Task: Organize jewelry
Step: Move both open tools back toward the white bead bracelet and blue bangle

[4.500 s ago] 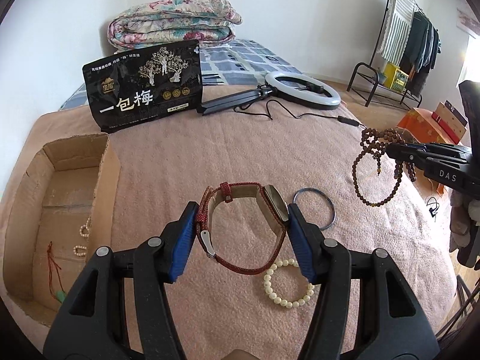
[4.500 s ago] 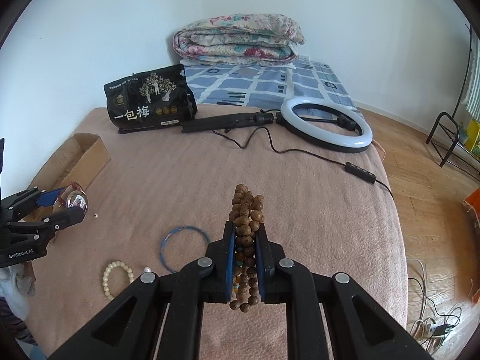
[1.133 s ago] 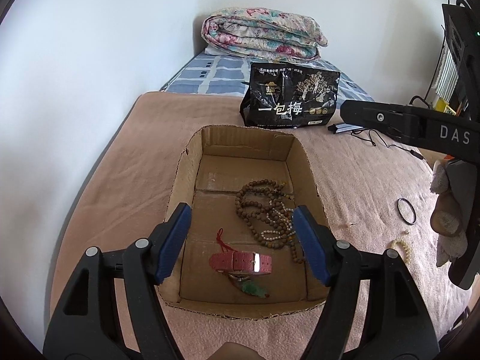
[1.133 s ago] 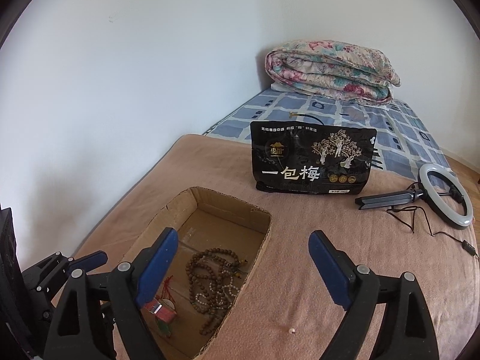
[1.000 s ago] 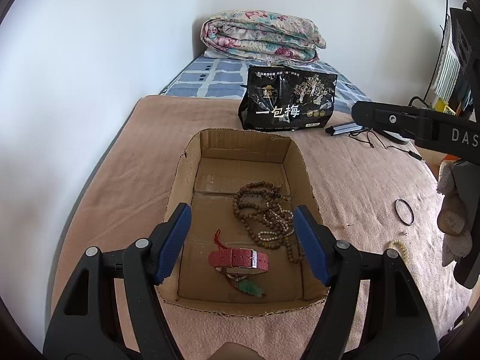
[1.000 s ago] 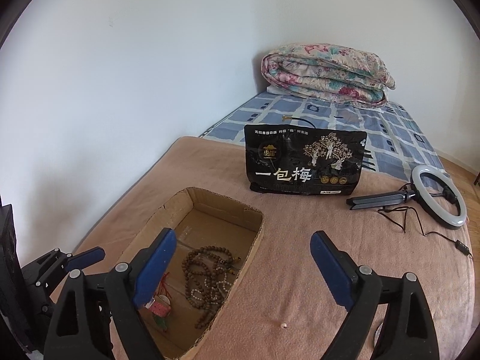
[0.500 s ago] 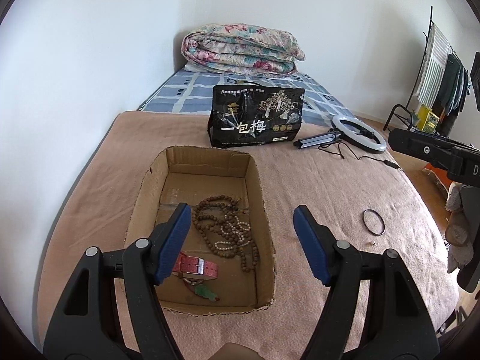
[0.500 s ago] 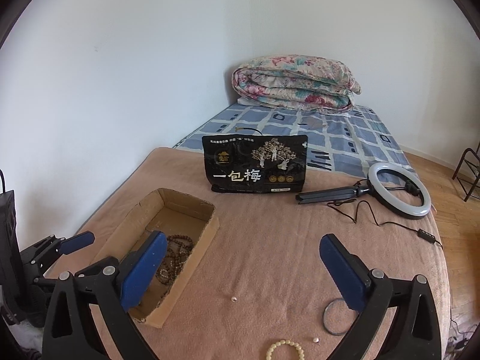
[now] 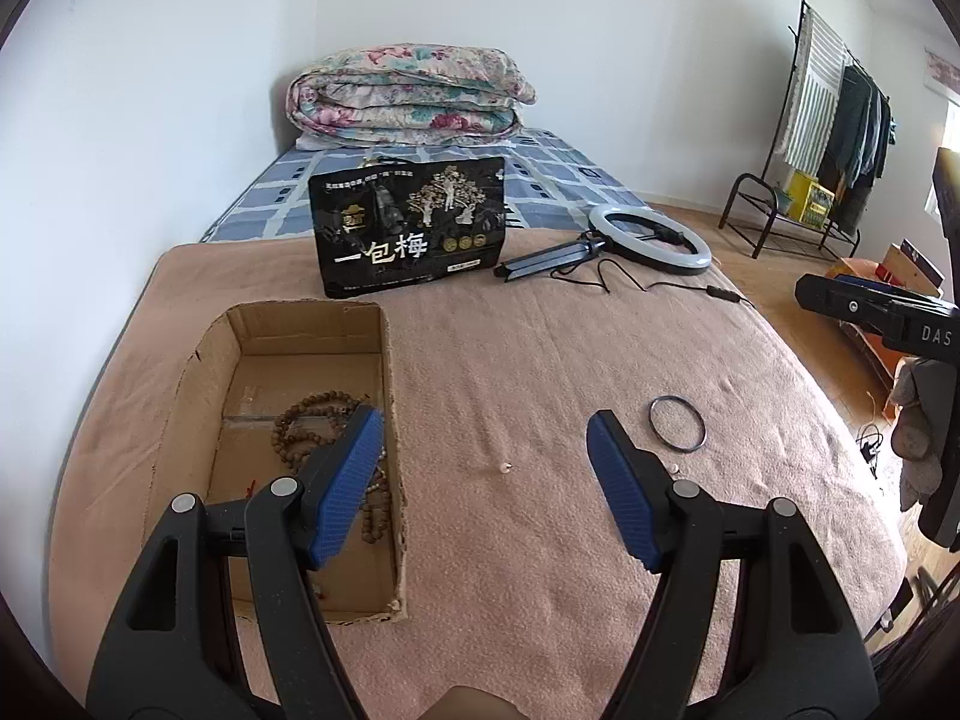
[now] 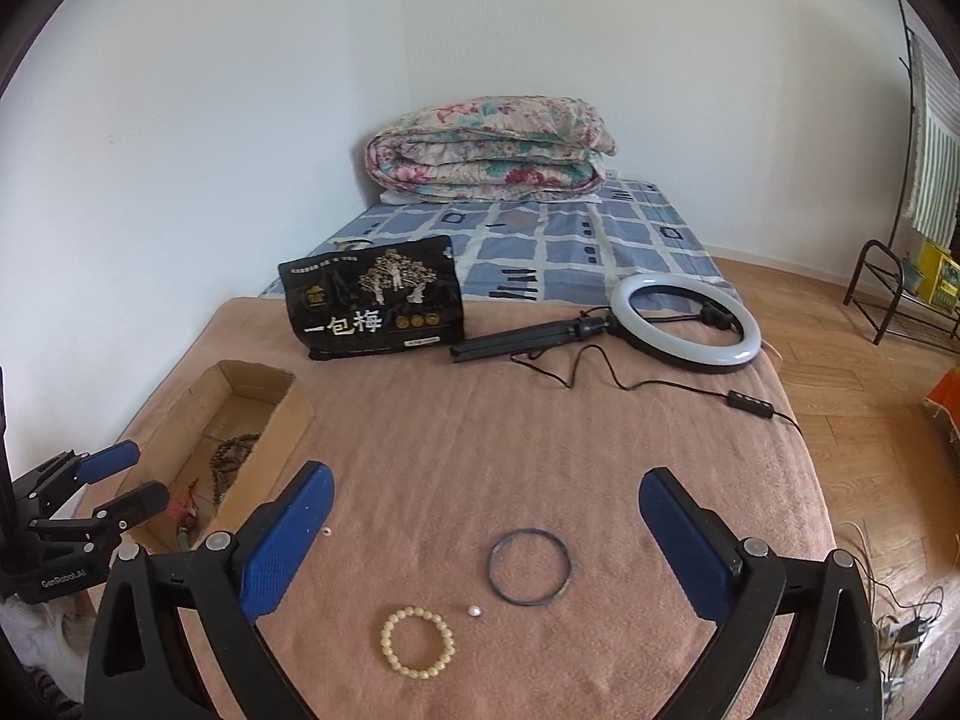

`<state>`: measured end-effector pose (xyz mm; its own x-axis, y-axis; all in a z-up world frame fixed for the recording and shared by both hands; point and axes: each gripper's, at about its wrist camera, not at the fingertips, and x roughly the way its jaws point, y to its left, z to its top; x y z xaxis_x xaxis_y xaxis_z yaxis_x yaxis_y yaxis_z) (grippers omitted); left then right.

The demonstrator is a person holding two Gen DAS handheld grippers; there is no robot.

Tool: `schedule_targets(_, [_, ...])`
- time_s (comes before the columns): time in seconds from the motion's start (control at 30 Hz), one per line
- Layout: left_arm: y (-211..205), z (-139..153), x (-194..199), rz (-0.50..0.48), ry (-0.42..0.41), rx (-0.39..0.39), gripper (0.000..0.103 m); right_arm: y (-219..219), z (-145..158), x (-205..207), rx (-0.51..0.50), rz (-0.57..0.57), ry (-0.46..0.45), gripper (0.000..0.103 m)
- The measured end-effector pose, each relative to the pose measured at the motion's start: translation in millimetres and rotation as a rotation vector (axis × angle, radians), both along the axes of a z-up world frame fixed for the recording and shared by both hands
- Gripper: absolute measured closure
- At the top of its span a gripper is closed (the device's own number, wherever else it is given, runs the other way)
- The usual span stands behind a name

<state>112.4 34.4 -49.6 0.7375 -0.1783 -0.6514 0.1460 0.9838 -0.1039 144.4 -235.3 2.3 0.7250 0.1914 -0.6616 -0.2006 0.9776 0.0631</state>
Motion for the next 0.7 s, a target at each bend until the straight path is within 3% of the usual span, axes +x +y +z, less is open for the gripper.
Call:
schedule_targets(0.27, [-37.0,-9.2,-2.0,-0.070,0.031,0.012,0.030,-36.3,-21.4,-0.9,0.000,-0.046,0.036,0.000])
schedule_targets(0.7, [-83.6,-48.0,-6.2,-0.188,0.117,0.044,0.030,-48.9,-75.1,8.8,-0.009,-0.037,0.123,0.000])
